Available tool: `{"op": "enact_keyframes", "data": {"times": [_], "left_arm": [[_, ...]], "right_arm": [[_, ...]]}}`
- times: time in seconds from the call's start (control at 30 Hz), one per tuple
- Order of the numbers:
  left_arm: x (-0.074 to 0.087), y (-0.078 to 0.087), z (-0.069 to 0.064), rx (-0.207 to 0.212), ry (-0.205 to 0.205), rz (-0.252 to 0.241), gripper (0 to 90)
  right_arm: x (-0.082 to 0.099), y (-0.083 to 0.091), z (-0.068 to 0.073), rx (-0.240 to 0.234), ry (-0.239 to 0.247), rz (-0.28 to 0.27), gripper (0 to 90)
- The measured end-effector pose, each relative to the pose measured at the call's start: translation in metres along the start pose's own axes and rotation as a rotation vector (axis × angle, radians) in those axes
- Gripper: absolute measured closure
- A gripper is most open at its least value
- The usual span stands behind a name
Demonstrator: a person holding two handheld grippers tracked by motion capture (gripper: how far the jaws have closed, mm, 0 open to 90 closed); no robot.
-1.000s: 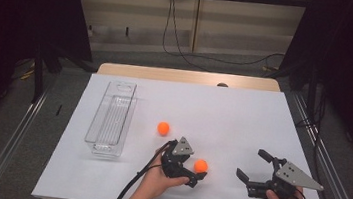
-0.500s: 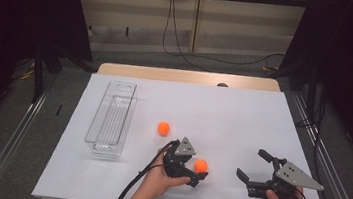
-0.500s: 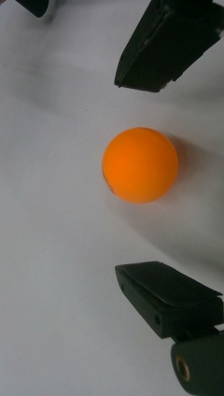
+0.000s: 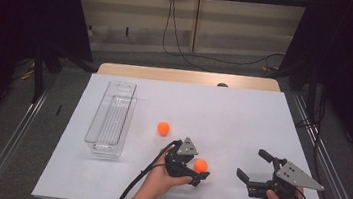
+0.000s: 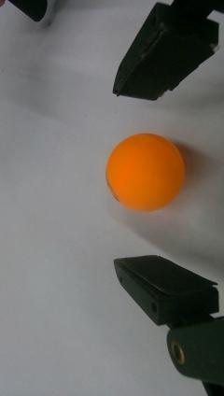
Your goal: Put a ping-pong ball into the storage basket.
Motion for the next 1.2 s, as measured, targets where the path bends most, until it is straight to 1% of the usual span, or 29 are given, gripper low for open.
{"op": "enact_keyframes", "data": {"times": [0.13,0.3,0.47,0.9,1.2], "left_arm": [[-0.0006,-0.0003,0.0001,0.002,0.000,0.008,15.6],[-0.0005,-0.0016,-0.0007,0.017,0.006,0.010,18.0],[-0.0003,-0.0033,-0.0014,0.023,0.000,0.020,21.0],[0.0011,-0.0067,-0.0015,0.023,-0.017,0.053,28.5],[0.0018,-0.0085,-0.0018,0.020,-0.018,0.070,33.1]], "right_arm": [[0.0000,0.0000,0.0000,0.000,0.000,0.000,1.4],[0.0001,-0.0001,-0.0001,-0.001,-0.001,0.002,1.4],[0.0001,0.0000,0.0000,-0.002,-0.001,0.002,1.4],[-0.0002,0.0001,-0.0005,0.001,-0.001,-0.002,1.4],[-0.0003,0.0001,-0.0006,0.000,0.000,-0.002,1.4]]}}
Point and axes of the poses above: each handheld gripper's, and its own axes: y roughly backward along the jaws, x roughly out of its underside, z roughly to its left, the point moved 5 cm from there along -y, roughly forward along the jaws, and after that the axes turned 8 degrees about -y, right-handed, at the moved point
